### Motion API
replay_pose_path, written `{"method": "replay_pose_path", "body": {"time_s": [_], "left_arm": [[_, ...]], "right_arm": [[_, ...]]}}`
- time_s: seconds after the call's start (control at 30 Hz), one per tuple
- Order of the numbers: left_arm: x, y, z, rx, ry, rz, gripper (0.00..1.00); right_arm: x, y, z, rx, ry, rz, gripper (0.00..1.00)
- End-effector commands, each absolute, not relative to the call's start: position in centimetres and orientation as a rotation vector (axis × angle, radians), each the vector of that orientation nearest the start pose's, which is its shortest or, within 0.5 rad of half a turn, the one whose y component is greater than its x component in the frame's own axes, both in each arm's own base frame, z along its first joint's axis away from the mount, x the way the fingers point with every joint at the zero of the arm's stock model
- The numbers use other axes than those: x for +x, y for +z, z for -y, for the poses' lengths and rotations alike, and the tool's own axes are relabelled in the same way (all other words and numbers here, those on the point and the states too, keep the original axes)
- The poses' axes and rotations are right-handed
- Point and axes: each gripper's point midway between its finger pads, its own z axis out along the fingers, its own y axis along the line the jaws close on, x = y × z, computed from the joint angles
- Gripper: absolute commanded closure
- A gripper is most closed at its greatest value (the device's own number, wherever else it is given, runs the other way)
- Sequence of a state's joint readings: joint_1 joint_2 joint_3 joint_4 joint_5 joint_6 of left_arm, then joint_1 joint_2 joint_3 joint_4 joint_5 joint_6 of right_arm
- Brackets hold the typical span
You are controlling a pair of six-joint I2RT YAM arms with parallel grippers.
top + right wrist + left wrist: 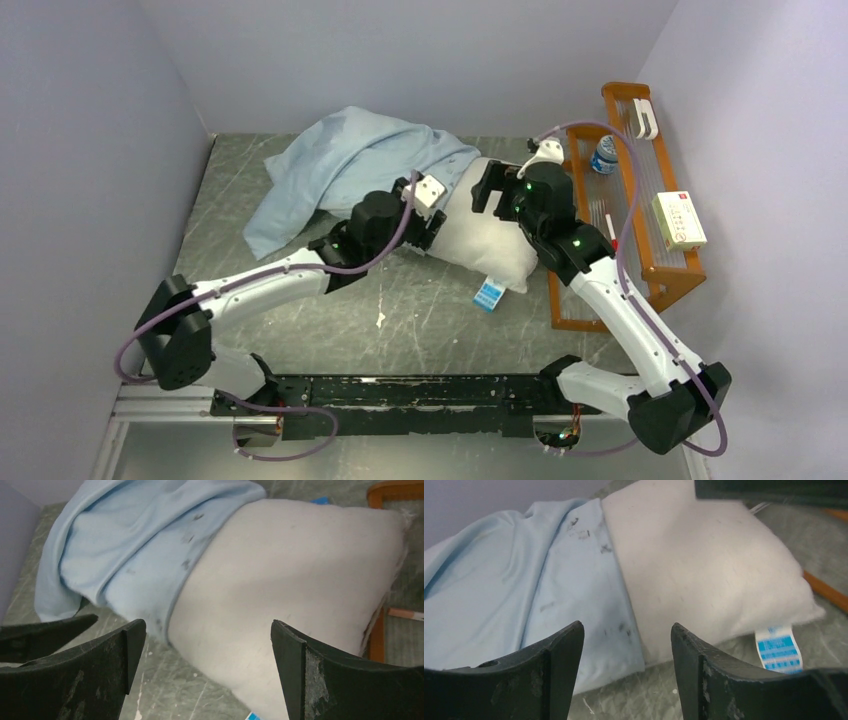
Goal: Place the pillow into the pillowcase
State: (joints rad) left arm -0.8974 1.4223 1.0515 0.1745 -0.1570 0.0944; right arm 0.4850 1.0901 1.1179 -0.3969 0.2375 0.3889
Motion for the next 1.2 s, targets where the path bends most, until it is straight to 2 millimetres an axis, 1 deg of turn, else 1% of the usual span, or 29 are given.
{"method": "replay_pose_path", "body": {"time_s": [0.0,0.1,0.2,0.3,0.4,0.47,0.53,0.6,0.63,0.67,0.7,0.87,0.97,1.03,1.1,1.13,1.17], "left_arm": [[34.0,25.0,34.1,0.612,-0.300,-1.604,0.30],[35.6,24.1,34.8,0.586,-0.242,-1.600,0.28],[37.2,22.5,36.3,0.592,-0.197,-1.612,0.28],[38.5,21.1,37.3,0.601,-0.124,-1.611,0.28],[39.5,19.7,37.2,0.594,-0.004,-1.613,0.28],[39.8,19.0,36.8,0.586,0.099,-1.597,0.31],[39.7,18.2,36.9,0.629,0.150,-1.580,0.47],[39.3,18.0,36.6,0.631,0.177,-1.569,0.73],[38.9,18.4,36.5,0.621,0.176,-1.556,0.85],[38.5,18.6,36.3,0.616,0.170,-1.546,0.91],[38.1,19.5,36.2,0.604,0.154,-1.531,0.95],[36.0,22.7,36.2,0.599,0.060,-1.496,0.95],[34.8,23.9,36.7,0.615,-0.045,-1.490,0.95],[34.0,24.4,37.0,0.622,-0.120,-1.490,0.95],[33.1,24.4,37.3,0.649,-0.183,-1.494,0.95],[32.6,24.2,37.6,0.666,-0.218,-1.495,0.95],[32.1,24.0,37.9,0.681,-0.255,-1.497,0.95]], "right_arm": [[33.9,27.7,-12.3,0.157,0.277,-1.957,0.00],[34.4,26.1,-11.7,0.172,0.290,-1.994,0.00],[34.8,24.8,-10.8,0.199,0.321,-2.023,0.00],[34.9,24.1,-9.7,0.222,0.327,-2.031,0.00],[34.9,23.4,-9.0,0.238,0.313,-2.041,0.00],[34.8,22.7,-9.0,0.244,0.319,-2.050,0.00],[34.6,21.5,-9.0,0.256,0.326,-2.065,0.00],[34.5,20.6,-9.0,0.272,0.331,-2.076,0.00],[34.5,20.2,-8.9,0.279,0.331,-2.080,0.00],[34.6,19.9,-8.8,0.285,0.328,-2.082,0.00],[34.6,19.5,-8.6,0.298,0.324,-2.085,0.00],[35.0,18.6,-8.8,0.317,0.347,-2.087,0.00],[35.2,17.6,-9.2,0.314,0.362,-2.109,0.00],[35.4,17.1,-9.2,0.307,0.361,-2.108,0.00],[35.7,16.9,-8.9,0.315,0.356,-2.108,0.00],[35.8,16.8,-9.0,0.316,0.373,-2.109,0.00],[35.7,16.7,-9.5,0.310,0.423,-2.116,0.00]]}}
